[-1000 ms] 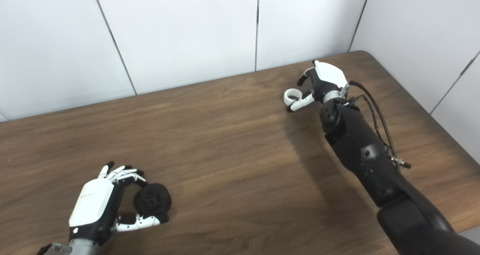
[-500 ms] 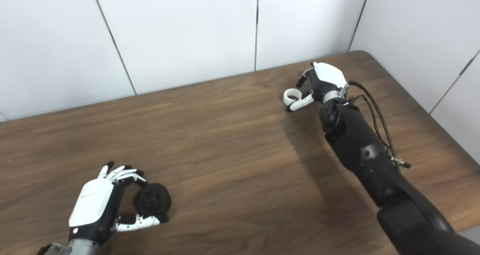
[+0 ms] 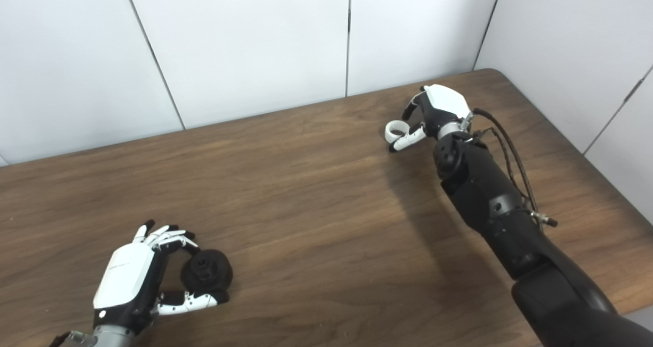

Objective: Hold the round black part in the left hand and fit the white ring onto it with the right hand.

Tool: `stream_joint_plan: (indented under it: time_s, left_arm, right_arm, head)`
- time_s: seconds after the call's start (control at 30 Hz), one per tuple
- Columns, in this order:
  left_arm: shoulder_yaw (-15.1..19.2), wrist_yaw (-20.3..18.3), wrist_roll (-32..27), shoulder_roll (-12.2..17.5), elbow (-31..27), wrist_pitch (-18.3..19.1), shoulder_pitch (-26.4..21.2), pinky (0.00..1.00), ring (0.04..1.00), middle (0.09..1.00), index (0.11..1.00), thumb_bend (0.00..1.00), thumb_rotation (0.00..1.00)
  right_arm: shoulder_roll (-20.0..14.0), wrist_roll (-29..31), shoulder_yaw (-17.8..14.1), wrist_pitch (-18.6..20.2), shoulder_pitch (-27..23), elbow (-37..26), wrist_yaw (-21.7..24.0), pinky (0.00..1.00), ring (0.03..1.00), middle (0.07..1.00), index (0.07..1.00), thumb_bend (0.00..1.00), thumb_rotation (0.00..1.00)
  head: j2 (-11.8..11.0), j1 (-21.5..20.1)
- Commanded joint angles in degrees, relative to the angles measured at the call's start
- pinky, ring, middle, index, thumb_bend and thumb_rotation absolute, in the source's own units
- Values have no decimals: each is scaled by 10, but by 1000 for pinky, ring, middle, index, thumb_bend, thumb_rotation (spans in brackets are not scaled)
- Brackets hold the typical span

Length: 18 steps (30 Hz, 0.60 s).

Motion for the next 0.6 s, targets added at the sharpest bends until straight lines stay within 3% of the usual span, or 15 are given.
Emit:
stream_joint_plan:
  time_s: [0.0,0.57]
  left_arm:
    - [0,-3,8,8,-6,-2,3,1000,872,765,484,523,51]
    - [-2,-1,10,4,-6,0,5,1000,879,768,484,523,51]
  right_arm:
    - [-12,3,-7,2,-24,-8,8,1000,1000,953,581,856,258]
    - [-18,-12,-22,4,-38,-15,65,1000,1000,942,586,852,293]
  head:
    - [2,3]
    - [6,7]
